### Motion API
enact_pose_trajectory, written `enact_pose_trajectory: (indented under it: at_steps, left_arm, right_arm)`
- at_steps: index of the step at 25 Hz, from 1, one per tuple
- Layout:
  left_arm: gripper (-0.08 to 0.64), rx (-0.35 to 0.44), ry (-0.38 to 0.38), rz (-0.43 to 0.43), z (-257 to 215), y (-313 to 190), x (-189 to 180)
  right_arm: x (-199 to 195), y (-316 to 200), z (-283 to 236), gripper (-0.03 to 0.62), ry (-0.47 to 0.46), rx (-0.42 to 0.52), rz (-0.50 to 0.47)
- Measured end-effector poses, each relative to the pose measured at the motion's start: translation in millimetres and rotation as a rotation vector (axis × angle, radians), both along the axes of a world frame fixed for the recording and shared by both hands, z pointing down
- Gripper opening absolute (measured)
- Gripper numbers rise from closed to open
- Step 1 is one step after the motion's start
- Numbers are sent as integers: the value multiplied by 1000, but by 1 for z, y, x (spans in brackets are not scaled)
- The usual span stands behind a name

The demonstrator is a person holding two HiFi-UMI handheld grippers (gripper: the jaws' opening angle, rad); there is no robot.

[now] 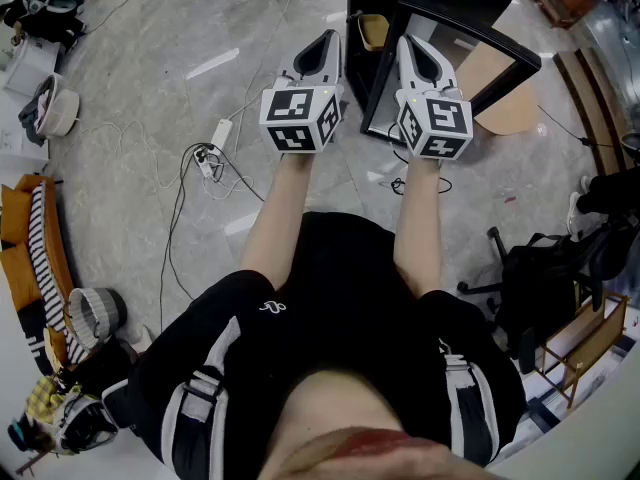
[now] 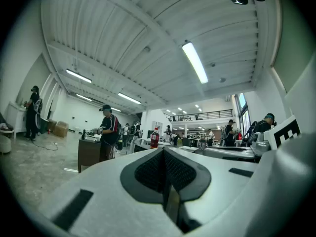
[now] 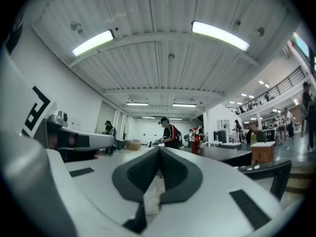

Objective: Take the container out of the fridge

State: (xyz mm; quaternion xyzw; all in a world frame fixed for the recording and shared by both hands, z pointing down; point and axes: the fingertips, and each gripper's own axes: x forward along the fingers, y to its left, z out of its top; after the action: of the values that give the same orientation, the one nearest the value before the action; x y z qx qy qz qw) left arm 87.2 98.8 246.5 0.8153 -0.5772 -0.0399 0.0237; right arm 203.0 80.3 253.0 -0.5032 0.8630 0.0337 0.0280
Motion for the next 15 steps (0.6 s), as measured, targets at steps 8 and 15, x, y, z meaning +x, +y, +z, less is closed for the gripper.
enact_pose_trajectory:
  at_steps: [8, 15]
  left_arm:
    - [8, 0, -13, -18, 0, -1, -14]
    - [8, -20, -2, -77, 7, -10, -52]
  right_arm:
    - [0, -9, -5, 12, -64, 38, 51]
    - [1, -26, -19, 12, -136, 102, 135]
